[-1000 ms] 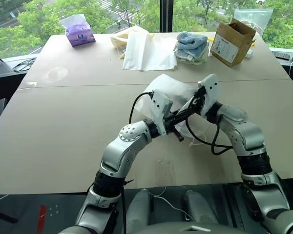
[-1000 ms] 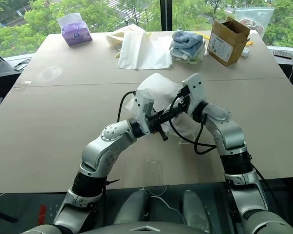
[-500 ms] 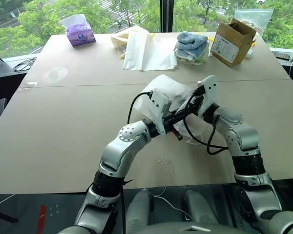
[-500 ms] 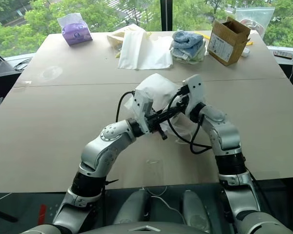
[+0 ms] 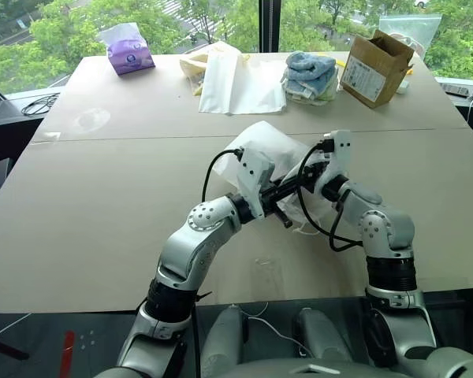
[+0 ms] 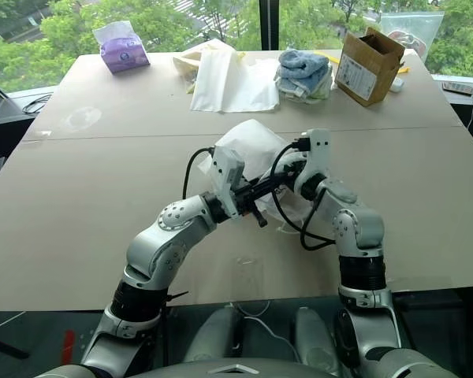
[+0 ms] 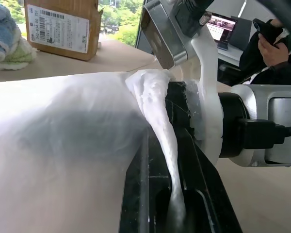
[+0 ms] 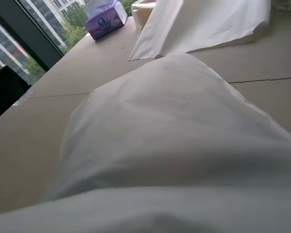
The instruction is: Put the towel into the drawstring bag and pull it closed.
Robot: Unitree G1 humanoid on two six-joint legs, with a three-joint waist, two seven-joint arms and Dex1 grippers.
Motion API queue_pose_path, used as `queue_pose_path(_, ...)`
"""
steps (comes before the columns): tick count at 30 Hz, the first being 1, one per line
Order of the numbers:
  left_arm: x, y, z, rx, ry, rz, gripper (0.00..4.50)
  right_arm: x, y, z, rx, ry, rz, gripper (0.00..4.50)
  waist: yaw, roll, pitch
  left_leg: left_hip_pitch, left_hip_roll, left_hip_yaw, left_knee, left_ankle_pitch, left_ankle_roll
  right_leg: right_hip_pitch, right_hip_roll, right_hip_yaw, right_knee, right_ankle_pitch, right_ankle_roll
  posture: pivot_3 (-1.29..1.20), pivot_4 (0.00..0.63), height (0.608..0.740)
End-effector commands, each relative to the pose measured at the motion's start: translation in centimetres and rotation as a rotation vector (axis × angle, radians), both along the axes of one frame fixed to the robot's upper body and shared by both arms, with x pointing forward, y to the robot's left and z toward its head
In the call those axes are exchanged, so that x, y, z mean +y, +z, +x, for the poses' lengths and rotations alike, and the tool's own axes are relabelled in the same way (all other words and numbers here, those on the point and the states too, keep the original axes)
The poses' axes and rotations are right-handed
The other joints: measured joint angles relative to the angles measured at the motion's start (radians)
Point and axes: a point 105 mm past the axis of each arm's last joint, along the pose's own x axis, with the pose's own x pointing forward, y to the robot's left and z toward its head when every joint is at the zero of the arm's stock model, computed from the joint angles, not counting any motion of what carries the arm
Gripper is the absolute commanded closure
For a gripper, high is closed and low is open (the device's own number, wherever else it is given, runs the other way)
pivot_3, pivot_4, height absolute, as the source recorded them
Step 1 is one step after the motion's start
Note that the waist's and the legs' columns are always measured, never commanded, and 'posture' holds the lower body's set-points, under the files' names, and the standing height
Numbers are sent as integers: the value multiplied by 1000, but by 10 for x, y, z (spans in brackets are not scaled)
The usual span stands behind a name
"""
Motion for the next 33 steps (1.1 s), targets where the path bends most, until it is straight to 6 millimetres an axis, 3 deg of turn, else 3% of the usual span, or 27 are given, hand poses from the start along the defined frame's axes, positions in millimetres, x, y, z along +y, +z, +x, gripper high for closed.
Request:
queue_pose_path(1,56,35,33,-126,334,-73,4500,34,-7,-27,-4,189,-28,1626,0,0,0,0,0,0,0,0,0,0,0,0,0,0,0,0,150,740)
queue_pose_path(3,57,35,33,-122,337,-75,4500,34,-7,-26,-15,182,-39,1626,0,0,0,0,0,0,0,0,0,0,0,0,0,0,0,0,150,740)
queue_pose_path(4,57,34,33,-121,338,-76,4500,33,-7,-26,-19,177,-44,2193,0,0,0,0,0,0,0,0,0,0,0,0,0,0,0,0,150,740)
queue_pose_path(6,57,34,33,-119,338,-76,4500,33,-8,-26,-20,173,-52,2891,0,0,0,0,0,0,0,0,0,0,0,0,0,0,0,0,150,740)
queue_pose_path(16,59,33,34,-118,341,-66,4500,34,-5,-29,-17,200,-22,2891,0,0,0,0,0,0,0,0,0,0,0,0,0,0,0,0,150,740)
queue_pose_path(19,59,33,34,-118,342,-65,4500,32,-4,-29,-17,192,-17,2126,0,0,0,0,0,0,0,0,0,0,0,0,0,0,0,0,150,740)
queue_pose_path(21,60,32,33,-117,344,-64,4500,31,-4,-28,-9,183,-12,1361,0,0,0,0,0,0,0,0,0,0,0,0,0,0,0,0,150,740)
queue_pose_path(25,63,33,31,-128,348,-57,4500,30,-6,-31,14,191,5,1361,-18,0,0,1,2,0,-1,0,0,-1,2,2,1,0,0,0,150,740)
queue_pose_path(33,68,39,27,-160,350,-54,4500,25,-11,-33,25,192,2,1361,1,0,0,-1,-1,0,1,0,0,-3,0,1,3,0,0,0,150,740)
